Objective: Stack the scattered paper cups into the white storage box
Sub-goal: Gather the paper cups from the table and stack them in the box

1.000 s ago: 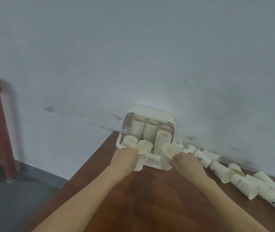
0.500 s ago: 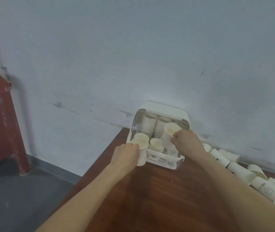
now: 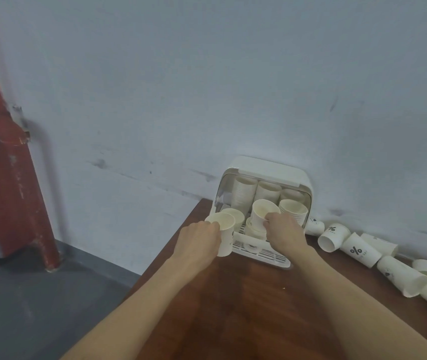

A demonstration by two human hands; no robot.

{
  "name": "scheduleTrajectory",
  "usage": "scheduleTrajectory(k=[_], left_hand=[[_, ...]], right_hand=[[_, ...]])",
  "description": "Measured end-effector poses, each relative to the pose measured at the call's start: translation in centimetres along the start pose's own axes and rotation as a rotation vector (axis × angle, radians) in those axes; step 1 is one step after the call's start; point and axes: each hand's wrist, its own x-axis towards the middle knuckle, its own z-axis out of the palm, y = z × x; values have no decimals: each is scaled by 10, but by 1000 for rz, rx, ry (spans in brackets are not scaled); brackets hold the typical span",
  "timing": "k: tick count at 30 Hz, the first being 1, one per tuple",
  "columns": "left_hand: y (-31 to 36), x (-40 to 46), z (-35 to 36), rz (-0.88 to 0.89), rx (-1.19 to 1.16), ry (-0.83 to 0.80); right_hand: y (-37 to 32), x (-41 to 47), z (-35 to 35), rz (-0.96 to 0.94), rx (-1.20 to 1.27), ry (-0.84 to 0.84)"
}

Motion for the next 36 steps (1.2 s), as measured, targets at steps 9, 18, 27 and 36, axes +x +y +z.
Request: scheduleTrajectory(k=[9,18,27,36], left_hand=[[1,4,4,0,-9,-10],[-1,22,-5,-54,-164,66],[7,68,-13,-94,-199,146],[18,86,22,-43,-28,143]], right_hand=[[-1,2,20,-18,-96,-131],[-3,-7,27,-150,-244,-135],[5,-5,38,-215,-227,-84],[12,2,47,-264,-236,-60]])
